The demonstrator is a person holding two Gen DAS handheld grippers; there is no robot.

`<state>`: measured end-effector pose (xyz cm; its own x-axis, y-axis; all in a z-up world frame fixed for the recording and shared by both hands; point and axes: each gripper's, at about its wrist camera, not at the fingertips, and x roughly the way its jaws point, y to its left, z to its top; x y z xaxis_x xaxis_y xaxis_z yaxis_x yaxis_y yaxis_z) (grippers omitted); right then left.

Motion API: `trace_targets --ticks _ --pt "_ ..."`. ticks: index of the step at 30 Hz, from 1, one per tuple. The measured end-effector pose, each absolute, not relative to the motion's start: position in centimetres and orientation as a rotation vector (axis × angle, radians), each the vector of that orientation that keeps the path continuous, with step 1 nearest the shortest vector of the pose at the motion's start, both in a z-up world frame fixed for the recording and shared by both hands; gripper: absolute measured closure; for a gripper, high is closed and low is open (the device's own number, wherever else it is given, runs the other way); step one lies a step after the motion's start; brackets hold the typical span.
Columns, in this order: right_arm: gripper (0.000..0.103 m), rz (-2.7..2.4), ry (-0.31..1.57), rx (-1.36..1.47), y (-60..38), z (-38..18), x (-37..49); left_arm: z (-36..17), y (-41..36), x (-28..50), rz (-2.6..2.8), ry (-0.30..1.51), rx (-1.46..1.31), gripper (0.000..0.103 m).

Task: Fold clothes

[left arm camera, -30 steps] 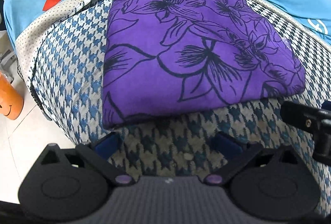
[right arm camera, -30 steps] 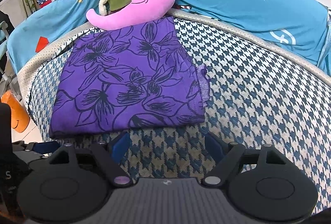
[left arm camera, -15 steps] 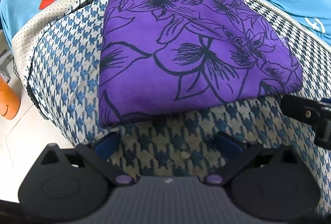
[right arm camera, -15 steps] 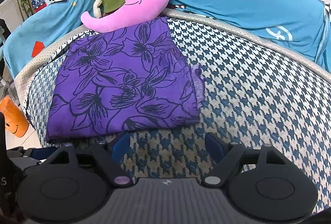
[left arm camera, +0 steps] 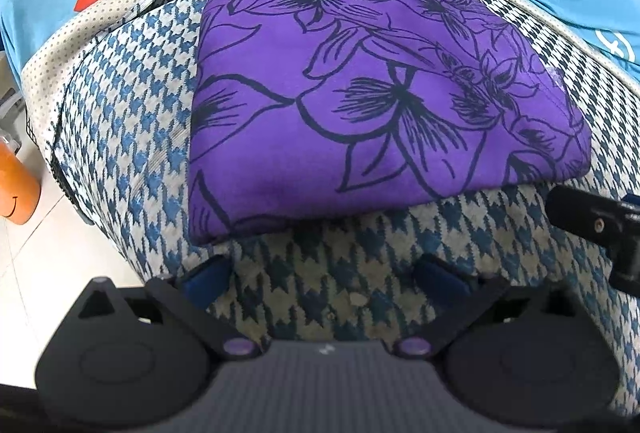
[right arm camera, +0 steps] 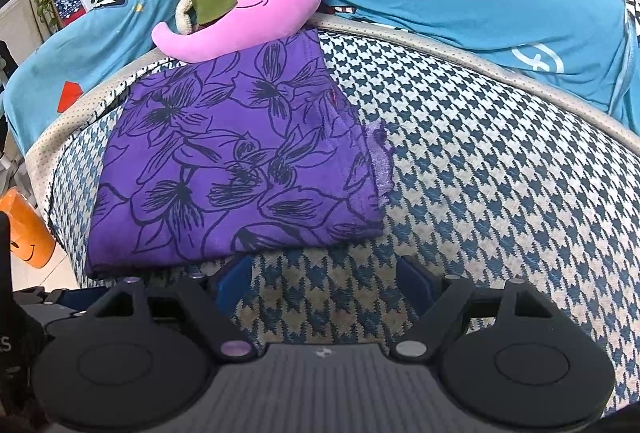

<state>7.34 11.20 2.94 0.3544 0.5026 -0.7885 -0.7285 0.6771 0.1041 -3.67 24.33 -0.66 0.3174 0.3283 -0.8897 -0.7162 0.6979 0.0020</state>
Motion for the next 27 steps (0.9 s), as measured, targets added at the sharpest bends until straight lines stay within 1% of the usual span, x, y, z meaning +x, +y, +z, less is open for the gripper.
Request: trace_targets --ticks 18,27 --pt "0.023 0.779 0.949 -0.278 11.9 1.4 8.2 -0.6 24.4 -3.2 0.705 1.059 -0.393 0.000" --pt "0.023 0.782 0.923 -0.249 11.3 2.5 8.2 0.7 24.0 -3.8 0.760 1.053 -0.350 0.000"
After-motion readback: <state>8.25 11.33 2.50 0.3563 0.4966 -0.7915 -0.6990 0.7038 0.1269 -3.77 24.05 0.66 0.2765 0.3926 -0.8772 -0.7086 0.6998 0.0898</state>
